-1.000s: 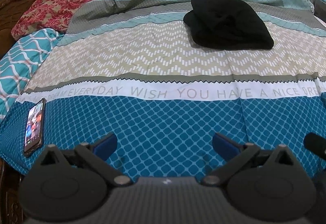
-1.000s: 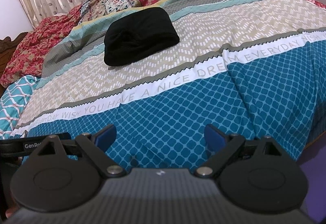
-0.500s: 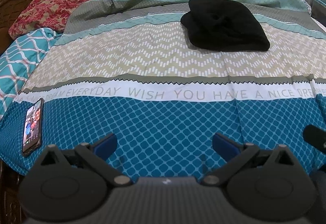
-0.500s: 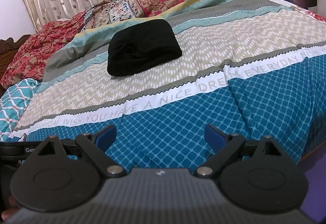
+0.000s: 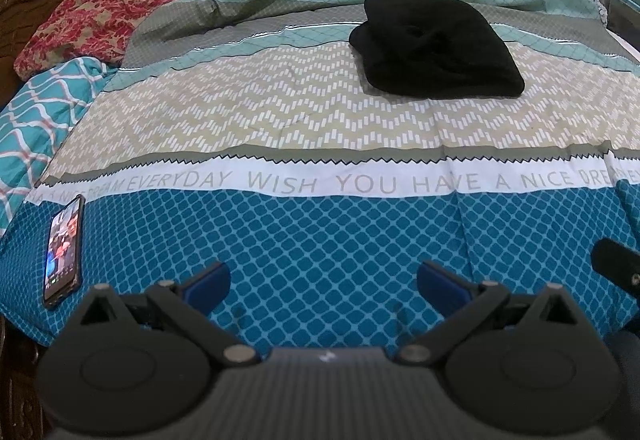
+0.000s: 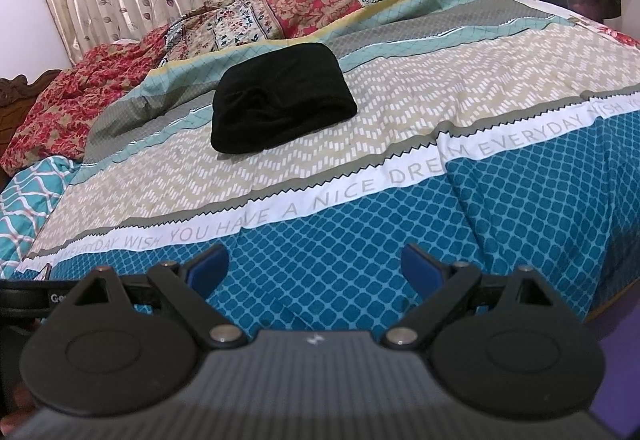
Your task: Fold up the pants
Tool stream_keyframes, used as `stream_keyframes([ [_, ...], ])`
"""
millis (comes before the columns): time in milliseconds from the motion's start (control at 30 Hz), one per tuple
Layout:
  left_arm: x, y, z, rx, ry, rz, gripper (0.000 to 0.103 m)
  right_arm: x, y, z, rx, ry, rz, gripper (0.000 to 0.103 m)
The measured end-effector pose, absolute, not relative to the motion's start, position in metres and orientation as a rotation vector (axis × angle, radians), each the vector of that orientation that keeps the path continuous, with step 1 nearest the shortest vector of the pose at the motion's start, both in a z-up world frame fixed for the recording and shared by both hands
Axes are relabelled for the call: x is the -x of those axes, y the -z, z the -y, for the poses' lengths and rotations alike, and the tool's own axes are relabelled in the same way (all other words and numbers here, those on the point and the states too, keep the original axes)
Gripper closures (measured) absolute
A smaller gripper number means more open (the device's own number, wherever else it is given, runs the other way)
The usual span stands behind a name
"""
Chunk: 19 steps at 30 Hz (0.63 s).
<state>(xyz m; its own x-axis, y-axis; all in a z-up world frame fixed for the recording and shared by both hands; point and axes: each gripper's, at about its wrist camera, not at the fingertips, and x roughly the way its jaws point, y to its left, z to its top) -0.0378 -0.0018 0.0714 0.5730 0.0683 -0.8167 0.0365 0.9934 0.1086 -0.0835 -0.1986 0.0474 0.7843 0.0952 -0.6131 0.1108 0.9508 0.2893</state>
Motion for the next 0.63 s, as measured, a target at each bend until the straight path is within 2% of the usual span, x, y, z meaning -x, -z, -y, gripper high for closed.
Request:
stream_keyframes([
  [633, 0.0382, -0.0672, 0.0044, -0.104, 0.034, -0.975, 0.000, 0.0834, -0.0448, 0.1993, -0.317, 0.010, -0.678, 0.008],
])
